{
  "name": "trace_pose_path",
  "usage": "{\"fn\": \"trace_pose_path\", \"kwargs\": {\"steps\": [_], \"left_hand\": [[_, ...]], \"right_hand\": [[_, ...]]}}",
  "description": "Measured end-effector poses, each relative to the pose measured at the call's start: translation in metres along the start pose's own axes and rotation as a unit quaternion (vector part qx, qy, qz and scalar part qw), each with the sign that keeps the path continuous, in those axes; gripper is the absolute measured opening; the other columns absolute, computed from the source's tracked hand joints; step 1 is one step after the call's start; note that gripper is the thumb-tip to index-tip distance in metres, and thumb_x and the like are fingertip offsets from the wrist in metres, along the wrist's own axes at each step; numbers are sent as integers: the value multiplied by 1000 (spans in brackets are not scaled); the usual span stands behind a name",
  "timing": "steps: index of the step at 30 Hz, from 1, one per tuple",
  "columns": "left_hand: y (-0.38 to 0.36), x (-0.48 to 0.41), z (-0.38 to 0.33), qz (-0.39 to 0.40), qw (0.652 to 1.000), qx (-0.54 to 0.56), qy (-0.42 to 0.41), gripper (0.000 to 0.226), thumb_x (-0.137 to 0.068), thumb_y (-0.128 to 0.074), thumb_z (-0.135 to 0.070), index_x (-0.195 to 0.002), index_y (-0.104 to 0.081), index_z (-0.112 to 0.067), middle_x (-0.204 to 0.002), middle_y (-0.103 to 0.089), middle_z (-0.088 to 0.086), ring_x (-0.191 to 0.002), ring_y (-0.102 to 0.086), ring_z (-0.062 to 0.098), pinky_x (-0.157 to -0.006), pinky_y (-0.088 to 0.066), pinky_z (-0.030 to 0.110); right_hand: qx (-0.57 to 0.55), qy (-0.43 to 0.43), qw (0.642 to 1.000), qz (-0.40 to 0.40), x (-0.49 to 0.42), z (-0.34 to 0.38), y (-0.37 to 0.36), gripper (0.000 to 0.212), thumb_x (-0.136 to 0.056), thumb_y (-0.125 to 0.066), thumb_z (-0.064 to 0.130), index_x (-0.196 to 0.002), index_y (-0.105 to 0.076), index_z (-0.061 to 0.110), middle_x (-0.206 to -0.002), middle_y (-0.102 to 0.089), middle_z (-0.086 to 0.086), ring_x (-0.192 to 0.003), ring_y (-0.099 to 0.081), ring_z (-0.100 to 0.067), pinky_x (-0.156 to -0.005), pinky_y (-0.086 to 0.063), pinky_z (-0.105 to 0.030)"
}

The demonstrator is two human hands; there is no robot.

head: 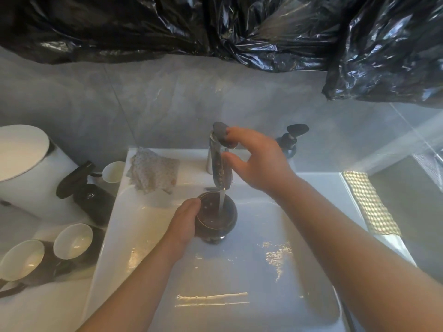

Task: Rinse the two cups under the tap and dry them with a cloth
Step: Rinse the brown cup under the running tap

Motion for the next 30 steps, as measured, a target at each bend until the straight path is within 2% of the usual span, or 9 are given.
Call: {"fn": "trace_pose_path", "kwargs": {"steps": [3, 6, 11, 14, 19, 24, 30], "left_hand": [[-1, 1, -3, 13, 1000, 2, -7, 30, -106, -40, -26, -100, -69, -19, -118, -68, 22, -111, -64, 42, -94, -50, 63], [-2, 1, -4, 16, 1000, 11, -8, 31, -107, -39, -25, -98, -68, -19, -112, -67, 19, -99, -64, 34, -90, -51, 64], [-4, 0, -3, 22, 1000, 15, -15, 32, -107, -38, -23, -97, -67, -18, -105, -67, 14, -94, -64, 32, -75, -55, 48], [-5, 0, -2, 26, 999, 14, -14, 33, -107, -37, -23, -96, -68, -19, -105, -68, 15, -96, -64, 32, -82, -55, 55], [-6, 1, -1, 31, 999, 17, -15, 34, -108, -36, -23, -97, -68, -18, -105, -68, 15, -97, -64, 32, -88, -53, 61], [-6, 0, 2, 31, 999, 16, -10, 35, -108, -36, -23, -96, -69, -17, -101, -70, 12, -96, -64, 30, -88, -52, 55], [-8, 2, 5, 34, 999, 23, -2, 34, -108, -38, -25, -99, -70, -18, -114, -71, 20, -103, -65, 34, -96, -49, 62]], "right_hand": [[7, 26, 999, -29, -5, -5, -2, 25, -80, -79, 12, -104, -75, 6, -108, -76, -7, -100, -71, -23, -93, -53, -30], [16, 16, 999, -27, -6, -7, -1, 25, -79, -81, 14, -103, -77, 5, -108, -77, -8, -100, -72, -22, -93, -49, -23], [7, 20, 999, -32, -6, -5, 0, 24, -78, -83, 12, -99, -77, 2, -108, -77, -11, -98, -73, -25, -92, -54, -31], [10, 7, 1000, -28, -6, -5, 0, 24, -79, -83, 12, -100, -77, 2, -109, -76, -11, -100, -73, -25, -94, -51, -28], [2, -2, 1000, -24, -6, -4, 0, 25, -79, -83, 12, -101, -77, 2, -111, -76, -12, -101, -72, -26, -95, -52, -32], [4, 7, 999, -32, -6, -5, 0, 23, -77, -84, 10, -97, -78, 1, -108, -76, -13, -98, -74, -27, -92, -57, -40], [-1, 11, 1000, -22, -7, -7, 2, 23, -78, -84, 11, -98, -78, 2, -109, -76, -13, -98, -74, -26, -91, -59, -43]]}}
Point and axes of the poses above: each hand's wrist, its own x-axis away from the middle knuckle, its own y-axis out of the back of the hand, z = x × y, the point moved 3 cm from there along -x, towards the middle knuckle
